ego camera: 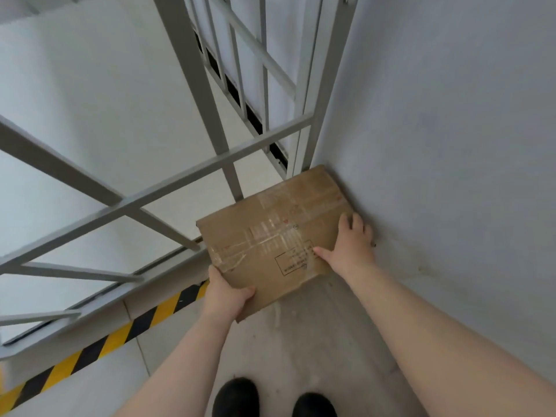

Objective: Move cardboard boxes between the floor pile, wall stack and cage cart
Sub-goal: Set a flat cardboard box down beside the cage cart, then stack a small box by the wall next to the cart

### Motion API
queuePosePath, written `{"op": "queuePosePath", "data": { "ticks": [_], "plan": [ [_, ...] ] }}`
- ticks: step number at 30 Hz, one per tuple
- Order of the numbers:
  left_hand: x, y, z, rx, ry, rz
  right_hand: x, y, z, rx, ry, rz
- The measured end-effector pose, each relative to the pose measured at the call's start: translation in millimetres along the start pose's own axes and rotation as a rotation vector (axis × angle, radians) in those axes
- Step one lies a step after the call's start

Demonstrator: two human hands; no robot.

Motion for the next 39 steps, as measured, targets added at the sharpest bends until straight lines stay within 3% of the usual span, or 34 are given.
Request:
{"op": "queuePosePath", "data": {
  "ticks": [4,8,15,19,22,31,35,39],
  "plan": [
    [-18.6,12.9,43.8,0.035,0.035,-0.118,-15.0,-25.9,29.3,-0.051,-0.086,0.021],
    [-79.7,21.9,145.1,0.058,0.066,-0.219,-77.1,-72.5,99.1,-0.168,-0.251,0.087],
    [-206.4,-10.9,328.7,-0.028,0.023,-0.194,-224.9,-226.4,246.6,-0.514,-0.426,0.281],
    [-279.7,-52.1,396.6,-0.039,0.102,-0.181,-255.5,-321.1,310.2,-0.728,-0.442,0.433],
    [-342.3,-113.4,428.7,-0.145,0.218,-0.162,-245.3,-393.8,369.6,-0.926,-0.462,0.52],
    [-518.7,-328.7,524.1,-0.279,0.555,0.257,-149.8,-621.0,569.5,-1.54,-0.385,0.637],
    [-560.6,-424.7,572.1,-0.365,0.735,0.356,-87.5,-683.9,660.6,-1.719,-0.428,0.694],
    [-568.4,-507.4,605.3,-0.486,0.803,0.491,-30.3,-714.6,749.5,-1.89,-0.532,0.75]
  ]
}}
Point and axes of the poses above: each hand's wrist, its own z-axis away from the middle knuckle, its own x-axis out of the palm, y = z × x, the point moved 5 cm from there along -z, towards the middle knuckle, and after that the axes turned 15 degrees about -x, right-handed, at the moved point
